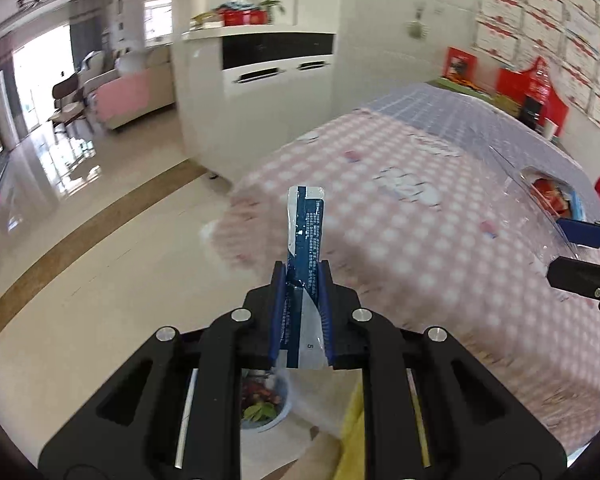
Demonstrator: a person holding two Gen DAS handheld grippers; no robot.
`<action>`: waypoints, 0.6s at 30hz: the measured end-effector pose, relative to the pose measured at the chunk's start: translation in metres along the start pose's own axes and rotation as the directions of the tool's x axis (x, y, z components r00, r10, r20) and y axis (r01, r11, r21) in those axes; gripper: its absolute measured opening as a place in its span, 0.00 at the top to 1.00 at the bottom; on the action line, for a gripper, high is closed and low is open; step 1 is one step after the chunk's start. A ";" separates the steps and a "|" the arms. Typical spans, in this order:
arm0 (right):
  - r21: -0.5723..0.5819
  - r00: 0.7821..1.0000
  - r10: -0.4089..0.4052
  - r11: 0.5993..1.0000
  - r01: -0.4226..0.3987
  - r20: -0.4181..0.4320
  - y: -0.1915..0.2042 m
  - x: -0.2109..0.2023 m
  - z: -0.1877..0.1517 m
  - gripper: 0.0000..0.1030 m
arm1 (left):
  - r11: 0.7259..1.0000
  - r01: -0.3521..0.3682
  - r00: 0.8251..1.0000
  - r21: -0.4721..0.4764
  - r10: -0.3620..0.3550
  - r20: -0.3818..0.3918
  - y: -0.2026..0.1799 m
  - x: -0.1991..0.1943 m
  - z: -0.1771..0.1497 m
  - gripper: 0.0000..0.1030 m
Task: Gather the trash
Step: 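Carry the toothpaste tube and plastic container over the blue wastebasket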
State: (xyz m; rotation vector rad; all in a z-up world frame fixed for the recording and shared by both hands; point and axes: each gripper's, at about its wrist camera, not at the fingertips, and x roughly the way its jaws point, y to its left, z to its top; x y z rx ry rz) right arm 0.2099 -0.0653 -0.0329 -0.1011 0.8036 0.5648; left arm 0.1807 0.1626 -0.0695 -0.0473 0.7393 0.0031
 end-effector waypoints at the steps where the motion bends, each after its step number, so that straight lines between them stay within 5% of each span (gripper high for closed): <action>1: -0.009 1.000 0.016 1.000 -0.016 -0.007 0.009 0.007 0.003 0.30 | 1.000 -0.016 1.000 -0.019 0.016 -0.006 0.012 -0.001 -0.005 0.84; 15: -0.114 0.970 0.196 0.970 -0.213 -0.144 0.112 0.087 0.007 0.30 | 0.981 -0.131 0.983 -0.142 0.109 -0.149 0.086 0.020 -0.056 0.84; 17: -0.130 0.974 0.174 0.972 -0.194 -0.146 0.115 0.095 0.007 0.30 | 0.982 -0.125 0.980 -0.143 0.099 -0.172 0.090 0.027 -0.063 0.79; 18: -0.135 0.975 0.169 0.973 -0.189 -0.147 0.115 0.097 0.006 0.30 | 0.982 -0.128 0.976 -0.142 0.100 -0.191 0.091 0.031 -0.067 0.61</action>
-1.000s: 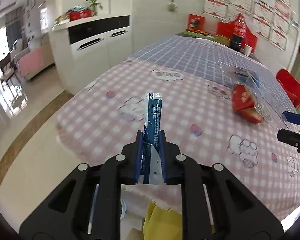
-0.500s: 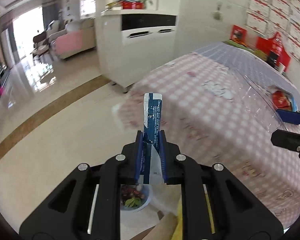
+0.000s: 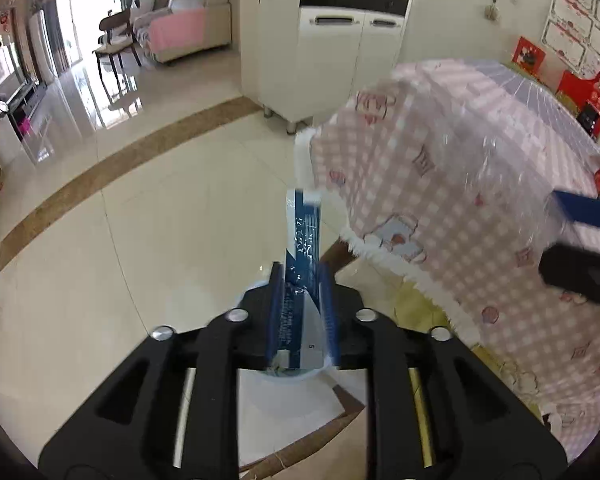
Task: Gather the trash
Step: 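Carry the toothpaste tube and plastic container over the blue wastebasket, then open both grippers to drop the tube and container into the wastebasket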
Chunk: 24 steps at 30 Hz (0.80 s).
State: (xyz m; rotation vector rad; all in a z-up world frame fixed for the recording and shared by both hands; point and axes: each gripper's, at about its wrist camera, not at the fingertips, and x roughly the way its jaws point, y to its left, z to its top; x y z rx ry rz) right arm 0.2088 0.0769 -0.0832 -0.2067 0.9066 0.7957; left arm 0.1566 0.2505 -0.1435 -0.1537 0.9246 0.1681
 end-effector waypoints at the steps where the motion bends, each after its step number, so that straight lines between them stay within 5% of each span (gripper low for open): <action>1: -0.003 1.000 0.000 1.000 0.000 -0.005 0.001 0.003 0.000 0.30 | 1.000 -0.010 1.000 0.006 0.011 -0.017 0.001 0.004 -0.003 0.39; 13: -0.037 0.995 -0.035 0.999 0.032 -0.090 0.020 0.051 0.000 0.30 | 0.992 -0.072 0.997 -0.102 0.069 -0.030 0.046 0.001 -0.026 0.38; 17: -0.001 0.990 0.035 0.999 -0.036 -0.139 0.027 0.081 0.001 0.29 | 0.981 -0.112 0.994 -0.157 0.108 -0.032 0.069 -0.009 -0.036 0.38; 20: -0.009 0.980 0.062 0.998 -0.065 -0.188 0.036 0.105 0.003 0.10 | 0.972 -0.142 0.990 -0.189 0.135 -0.047 0.083 -0.014 -0.046 0.38; 24: 0.020 0.971 0.047 0.999 -0.043 -0.236 0.038 0.127 0.004 0.10 | 0.960 -0.142 0.989 -0.241 0.127 -0.076 0.094 -0.013 -0.061 0.38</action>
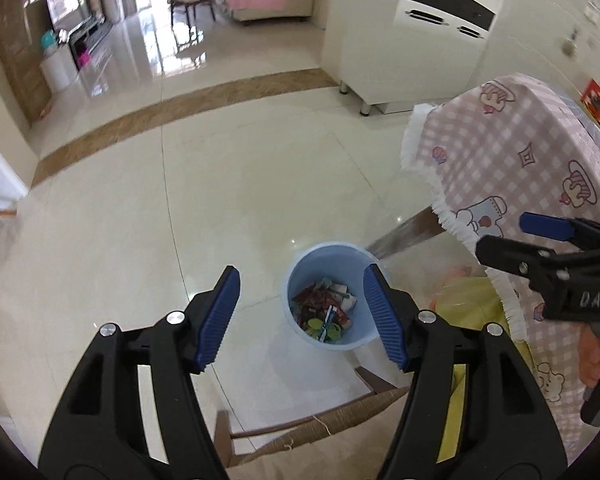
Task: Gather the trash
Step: 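Open both grippers to drop the tube and container into the wastebasket, then move both tools back to the medicine box and paper bag on the table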
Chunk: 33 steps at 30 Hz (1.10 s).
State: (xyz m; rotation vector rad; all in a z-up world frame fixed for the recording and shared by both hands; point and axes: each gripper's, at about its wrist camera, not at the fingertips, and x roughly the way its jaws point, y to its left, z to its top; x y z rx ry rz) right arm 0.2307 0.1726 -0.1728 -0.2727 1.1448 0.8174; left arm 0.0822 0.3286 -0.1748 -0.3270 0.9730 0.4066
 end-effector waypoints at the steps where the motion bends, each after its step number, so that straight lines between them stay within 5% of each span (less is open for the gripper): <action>1: 0.002 1.000 0.010 1.000 -0.010 -0.012 0.000 0.003 0.000 0.10 | 1.000 -0.003 1.000 -0.009 0.003 -0.011 0.003 0.002 -0.004 0.38; 5: 0.011 0.999 0.035 0.999 -0.035 -0.040 -0.004 0.009 -0.005 0.10 | 0.999 -0.015 0.999 -0.031 0.014 -0.036 0.007 0.007 -0.008 0.38; 13: 0.065 0.997 0.034 0.997 -0.038 0.067 -0.028 -0.035 -0.013 0.10 | 0.999 0.043 0.999 -0.011 -0.043 -0.009 -0.011 -0.003 -0.005 0.38; 26: 0.151 0.972 0.086 0.981 -0.121 0.220 -0.074 -0.116 -0.042 0.10 | 0.980 0.142 0.984 0.142 -0.155 0.087 -0.083 -0.047 0.019 0.36; 33: 0.255 0.938 -0.036 0.965 -0.056 0.344 -0.120 -0.185 -0.071 0.10 | 0.930 0.234 0.954 0.284 -0.276 0.119 -0.153 -0.072 0.030 0.31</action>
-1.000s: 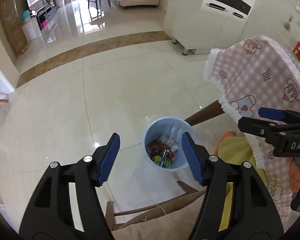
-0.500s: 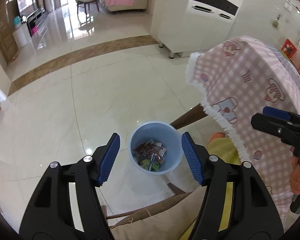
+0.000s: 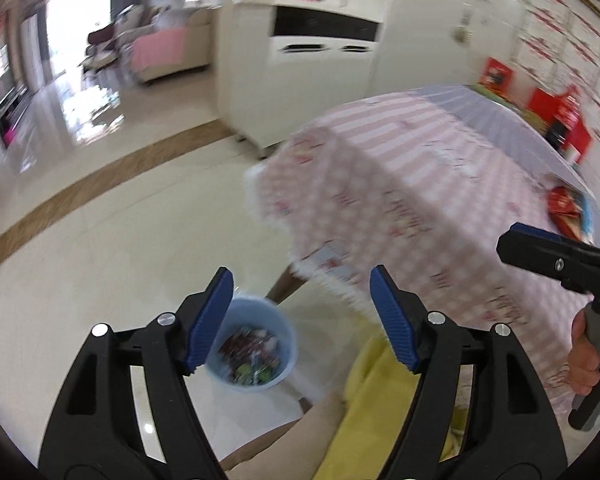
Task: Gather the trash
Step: 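Move both tools back to the medicine box and paper bag on the table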
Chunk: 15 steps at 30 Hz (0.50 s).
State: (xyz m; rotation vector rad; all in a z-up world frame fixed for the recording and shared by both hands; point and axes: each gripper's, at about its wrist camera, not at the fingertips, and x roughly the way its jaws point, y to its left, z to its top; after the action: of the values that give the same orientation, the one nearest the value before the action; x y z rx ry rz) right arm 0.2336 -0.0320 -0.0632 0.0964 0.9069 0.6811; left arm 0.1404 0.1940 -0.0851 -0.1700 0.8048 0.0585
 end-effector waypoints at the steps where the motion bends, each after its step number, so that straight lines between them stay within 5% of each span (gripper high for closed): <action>1: 0.013 1.000 -0.021 1.000 0.021 0.015 -0.009 -0.009 0.001 0.10 | 0.999 0.023 1.000 0.026 -0.023 0.005 -0.014 0.002 0.006 0.30; 7: 0.134 0.977 -0.197 0.974 0.184 0.085 -0.077 -0.067 -0.003 0.07 | 0.982 0.130 0.991 0.139 -0.132 0.002 -0.082 0.014 0.028 0.26; 15: 0.342 0.899 -0.432 0.857 0.385 0.070 -0.172 -0.125 -0.017 0.06 | 0.925 0.260 0.965 0.278 -0.258 -0.045 -0.170 0.029 0.043 0.26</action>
State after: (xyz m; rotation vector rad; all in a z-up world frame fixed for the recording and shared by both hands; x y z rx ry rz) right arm 0.2547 -0.2435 -0.0475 0.2317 0.8558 0.1199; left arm 0.2109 0.0338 -0.0555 -0.0053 0.7840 -0.3066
